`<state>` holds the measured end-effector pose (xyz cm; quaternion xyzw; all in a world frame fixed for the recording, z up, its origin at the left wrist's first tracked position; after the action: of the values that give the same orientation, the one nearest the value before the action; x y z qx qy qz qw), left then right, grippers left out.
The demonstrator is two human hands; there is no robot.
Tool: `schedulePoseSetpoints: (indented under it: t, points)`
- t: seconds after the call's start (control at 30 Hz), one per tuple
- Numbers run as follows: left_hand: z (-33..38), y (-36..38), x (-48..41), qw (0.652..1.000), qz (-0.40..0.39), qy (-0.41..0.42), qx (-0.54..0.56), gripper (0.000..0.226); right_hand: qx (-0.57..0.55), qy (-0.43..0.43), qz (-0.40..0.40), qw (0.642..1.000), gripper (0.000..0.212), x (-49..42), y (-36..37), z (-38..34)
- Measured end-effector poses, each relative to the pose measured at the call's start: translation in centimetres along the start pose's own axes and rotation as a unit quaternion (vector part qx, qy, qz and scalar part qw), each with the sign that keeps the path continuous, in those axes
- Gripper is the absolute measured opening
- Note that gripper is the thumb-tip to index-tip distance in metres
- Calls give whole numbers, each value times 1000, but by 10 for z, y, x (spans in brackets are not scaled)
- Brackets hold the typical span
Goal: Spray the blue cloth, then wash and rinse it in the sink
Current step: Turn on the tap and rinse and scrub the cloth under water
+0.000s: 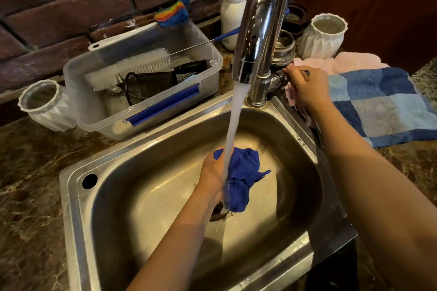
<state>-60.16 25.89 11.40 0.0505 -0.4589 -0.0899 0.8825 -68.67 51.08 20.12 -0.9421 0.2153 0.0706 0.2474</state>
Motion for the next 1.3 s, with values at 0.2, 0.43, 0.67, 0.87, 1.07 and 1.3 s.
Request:
schedulePoseSetpoints:
  t: [0.2,0.43,0.67,0.87,1.07,1.3]
  points:
    - [-15,-8,1,1000,-4,-14,10,23,58,-10,8,998,43,1,-3,-7]
    - [-20,-16,-5,1000,10,5,6,24,55,-13,7,998,42,5,-2,-13]
    - [-27,-20,-13,1000,24,8,-13,27,29,9,5,1000,38,7,-1,-12]
    - [-22,-15,-16,1000,13,16,-12,24,22,12,2,1000,38,5,-1,-14]
    - [-21,-10,-21,1000,6,9,-11,28,9,-4,-4,1000,39,5,-1,-15]
    - [-20,-11,-22,1000,5,10,3,27,10,-8,-8,1000,35,3,-1,-16]
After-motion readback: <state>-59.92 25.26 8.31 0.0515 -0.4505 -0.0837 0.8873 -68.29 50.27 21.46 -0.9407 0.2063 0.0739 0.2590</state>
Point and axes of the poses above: each hand's wrist, its own x-axis away from the middle knuckle, its own y-axis out of the palm, z = x × y, the point moved 8 cm from there along -x, towards the middle knuckle, and after that the axes turned 13 degrees about -y, right-handed, at the moved point
